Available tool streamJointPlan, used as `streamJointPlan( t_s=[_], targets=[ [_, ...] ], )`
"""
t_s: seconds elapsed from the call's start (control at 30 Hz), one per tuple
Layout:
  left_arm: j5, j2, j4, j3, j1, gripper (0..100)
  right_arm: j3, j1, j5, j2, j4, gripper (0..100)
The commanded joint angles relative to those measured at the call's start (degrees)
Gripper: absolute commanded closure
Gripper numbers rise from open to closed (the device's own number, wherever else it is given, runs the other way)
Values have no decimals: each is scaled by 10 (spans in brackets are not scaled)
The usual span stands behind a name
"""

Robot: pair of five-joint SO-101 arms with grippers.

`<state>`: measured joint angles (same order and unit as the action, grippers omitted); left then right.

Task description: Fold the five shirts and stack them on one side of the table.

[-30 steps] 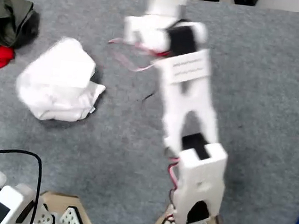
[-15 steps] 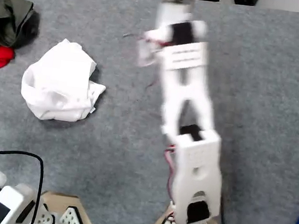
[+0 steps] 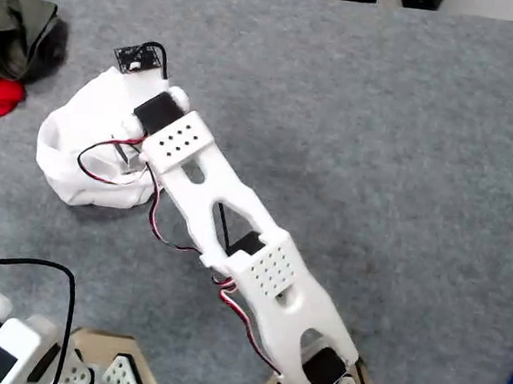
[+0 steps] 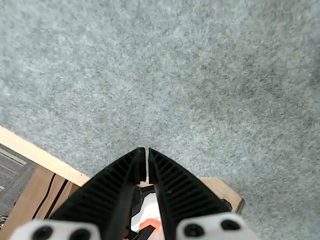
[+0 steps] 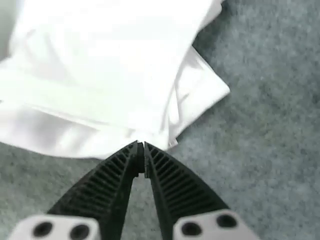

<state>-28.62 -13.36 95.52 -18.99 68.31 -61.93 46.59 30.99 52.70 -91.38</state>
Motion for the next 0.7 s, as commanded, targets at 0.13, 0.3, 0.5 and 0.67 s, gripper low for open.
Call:
streamJointPlan(
  t_s=[0.13, 0.3, 0.5, 0.67],
  targets=[
    [0, -3, -2, 3, -7, 972, -35, 5, 20, 10, 61, 871],
    [-2, -3, -2, 3, -7, 972, -36, 5, 38, 47, 81, 866],
    [-2, -3, -2, 3, -7, 972, -36, 1, 38, 65, 97, 868],
    [-3, -3, -2, 3, -7, 972, -36, 1, 38, 65, 94, 868]
  ],
)
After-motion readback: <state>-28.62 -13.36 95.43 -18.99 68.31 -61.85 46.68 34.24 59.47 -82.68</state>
